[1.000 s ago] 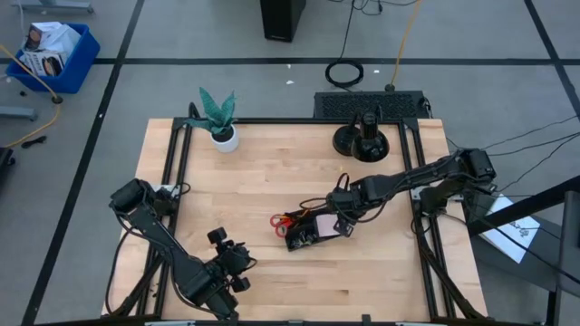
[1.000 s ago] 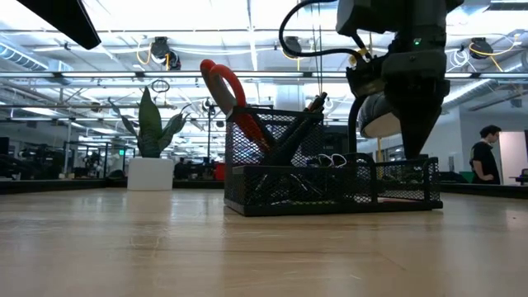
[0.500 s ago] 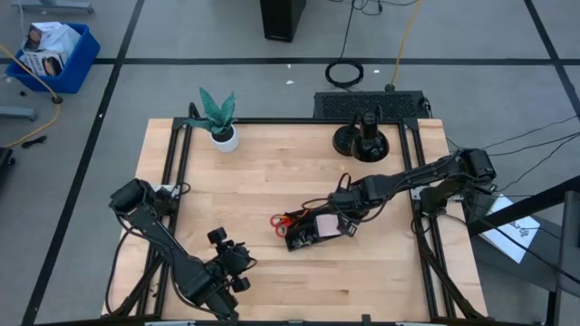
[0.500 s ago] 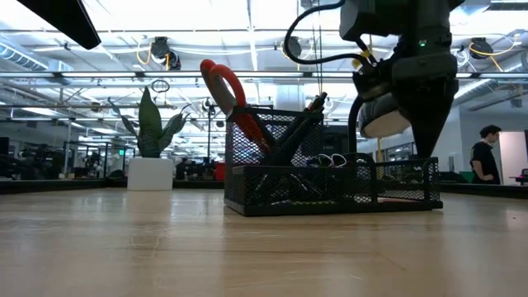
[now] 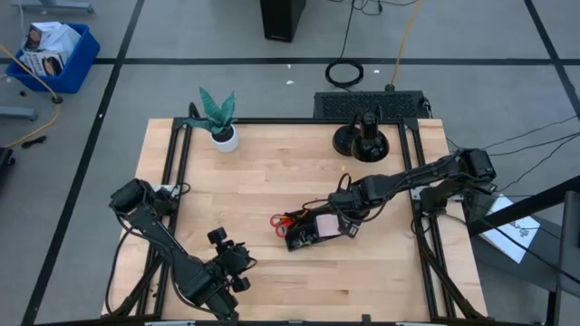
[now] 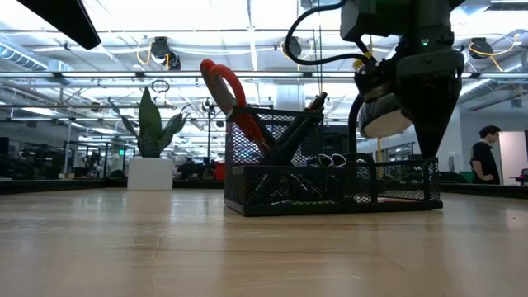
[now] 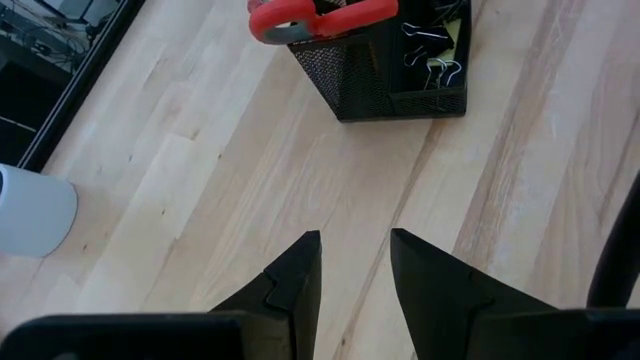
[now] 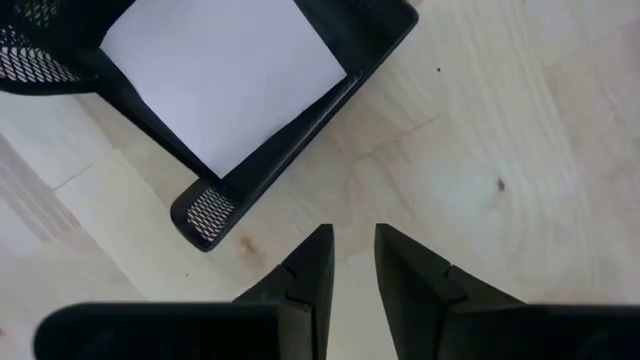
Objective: Pick and place office supplies into organizer
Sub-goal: Adjust the black desk organizer on the table
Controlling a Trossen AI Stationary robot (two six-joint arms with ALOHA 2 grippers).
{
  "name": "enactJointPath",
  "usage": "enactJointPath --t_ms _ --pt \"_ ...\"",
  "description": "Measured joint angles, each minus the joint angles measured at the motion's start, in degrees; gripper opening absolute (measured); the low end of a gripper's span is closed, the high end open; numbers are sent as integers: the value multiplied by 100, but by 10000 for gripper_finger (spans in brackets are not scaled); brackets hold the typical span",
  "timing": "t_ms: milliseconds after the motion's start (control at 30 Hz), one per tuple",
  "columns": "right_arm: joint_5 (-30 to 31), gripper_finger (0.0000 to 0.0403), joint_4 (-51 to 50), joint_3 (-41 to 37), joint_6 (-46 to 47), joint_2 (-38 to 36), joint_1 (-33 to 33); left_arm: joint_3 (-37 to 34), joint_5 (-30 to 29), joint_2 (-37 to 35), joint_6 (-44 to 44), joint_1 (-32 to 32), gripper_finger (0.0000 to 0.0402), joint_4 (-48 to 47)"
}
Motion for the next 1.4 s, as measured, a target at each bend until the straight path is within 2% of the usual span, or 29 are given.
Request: enactJointPath --t_ms 167,467,600,733,1400 --pt "0 86 -12 0 -182 0 0 0 0 0 -7 0 127 -1" --pt "11 162 -2 0 -125 0 0 0 0 0 -19 0 127 5" --pt "13 181 340 0 -64 -2 0 0 0 0 -17 1 127 5" --pt "2 188 652 0 -45 -2 0 0 -1 0 -17 0 127 4" --pt "-4 192 925 -212 300 -2 -66 0 -2 0 -17 1 127 5"
